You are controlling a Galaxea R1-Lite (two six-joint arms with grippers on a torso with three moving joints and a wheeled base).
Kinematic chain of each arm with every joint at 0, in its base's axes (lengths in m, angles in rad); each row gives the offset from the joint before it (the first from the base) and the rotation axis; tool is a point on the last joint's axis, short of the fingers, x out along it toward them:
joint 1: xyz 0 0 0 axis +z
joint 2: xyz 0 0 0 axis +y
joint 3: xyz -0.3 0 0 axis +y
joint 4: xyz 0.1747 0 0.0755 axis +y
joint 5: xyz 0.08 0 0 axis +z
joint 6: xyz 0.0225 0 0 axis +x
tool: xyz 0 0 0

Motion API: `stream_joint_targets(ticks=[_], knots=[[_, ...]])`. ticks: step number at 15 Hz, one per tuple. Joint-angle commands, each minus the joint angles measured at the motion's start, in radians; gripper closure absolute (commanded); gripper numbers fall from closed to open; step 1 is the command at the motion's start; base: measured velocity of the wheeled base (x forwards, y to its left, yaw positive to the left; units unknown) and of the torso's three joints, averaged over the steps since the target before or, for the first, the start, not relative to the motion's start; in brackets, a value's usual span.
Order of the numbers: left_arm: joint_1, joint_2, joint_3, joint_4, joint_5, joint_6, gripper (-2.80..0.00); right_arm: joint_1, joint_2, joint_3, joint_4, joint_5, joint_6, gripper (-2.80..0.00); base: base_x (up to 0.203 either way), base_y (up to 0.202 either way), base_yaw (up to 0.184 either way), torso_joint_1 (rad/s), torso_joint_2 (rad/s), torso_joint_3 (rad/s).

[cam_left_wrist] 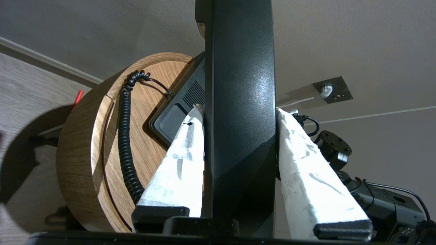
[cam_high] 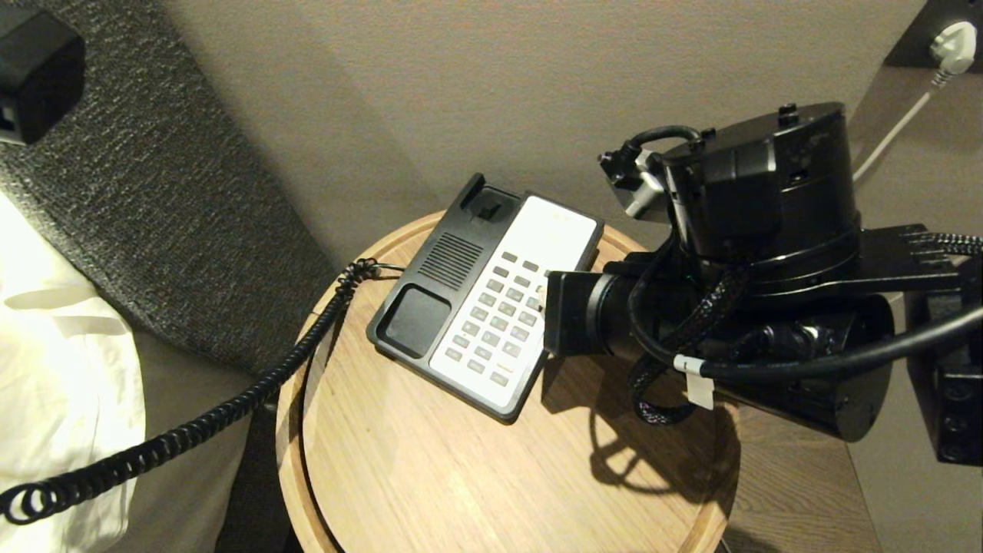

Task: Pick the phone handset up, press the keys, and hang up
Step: Dial the number

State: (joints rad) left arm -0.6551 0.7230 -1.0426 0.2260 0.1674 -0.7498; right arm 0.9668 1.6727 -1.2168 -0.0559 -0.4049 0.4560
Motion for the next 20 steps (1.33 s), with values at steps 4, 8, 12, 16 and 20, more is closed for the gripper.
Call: stream_joint_targets(ticks=[4,8,12,16,20], knots=[[0.0,0.0,-0.001,0.001,0.0,-0.005,0.0,0.001,0.004,-0.003,-0.002,0.005,0.004,0.0,0.0,0.0,0.0,0.0,0.0,0.0],[0.0,-0.002,-0.002,0.001,0.0,-0.005,0.0,0.001,0.01,-0.004,-0.002,0.003,0.004,0.0,0.0,0.0,0.0,0.0,0.0,0.0],[0.0,-0.005,-0.002,0.001,-0.002,-0.005,0.0,0.001,0.018,-0.005,-0.002,0.003,0.003,0.0,0.0,0.0,0.0,0.0,0.0,0.0],[0.0,-0.005,-0.004,0.001,-0.002,-0.005,0.0,0.001,0.024,-0.004,-0.002,0.003,0.003,0.0,0.0,0.0,0.0,0.0,0.0,0.0],[0.0,-0.007,-0.004,0.001,0.0,-0.005,0.0,0.001,0.031,-0.004,-0.002,0.001,0.0,0.0,0.0,0.0,0.0,0.0,0.0,0.0]])
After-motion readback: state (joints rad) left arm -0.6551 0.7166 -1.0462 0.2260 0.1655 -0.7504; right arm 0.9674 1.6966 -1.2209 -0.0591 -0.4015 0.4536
